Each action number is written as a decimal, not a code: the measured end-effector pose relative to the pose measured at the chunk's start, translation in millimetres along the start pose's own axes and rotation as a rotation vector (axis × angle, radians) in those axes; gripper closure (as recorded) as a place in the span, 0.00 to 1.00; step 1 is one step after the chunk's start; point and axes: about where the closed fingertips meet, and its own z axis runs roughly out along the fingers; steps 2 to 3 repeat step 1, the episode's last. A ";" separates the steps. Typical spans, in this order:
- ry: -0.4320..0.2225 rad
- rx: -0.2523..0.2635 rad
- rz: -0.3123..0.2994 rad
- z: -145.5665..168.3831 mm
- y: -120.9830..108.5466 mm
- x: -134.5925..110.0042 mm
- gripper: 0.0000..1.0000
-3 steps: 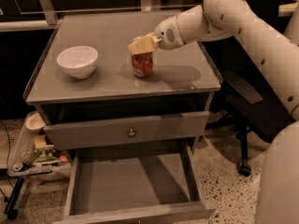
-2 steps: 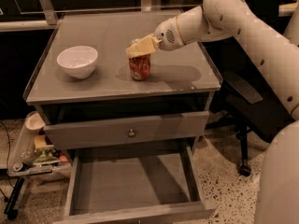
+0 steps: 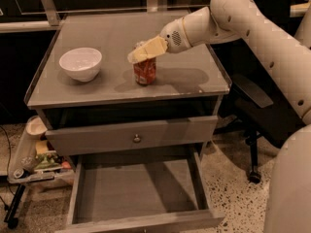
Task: Pick coke can from middle drawer and place on counter
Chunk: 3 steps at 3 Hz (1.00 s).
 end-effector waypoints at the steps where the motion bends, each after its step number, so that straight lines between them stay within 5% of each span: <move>1: 0.000 0.000 0.000 0.0 0.0 0.0 0.00; 3: 0.000 0.000 0.000 0.0 0.0 0.0 0.00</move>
Offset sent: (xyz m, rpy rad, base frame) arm 0.0000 0.0000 0.0000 0.0000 0.0000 0.0000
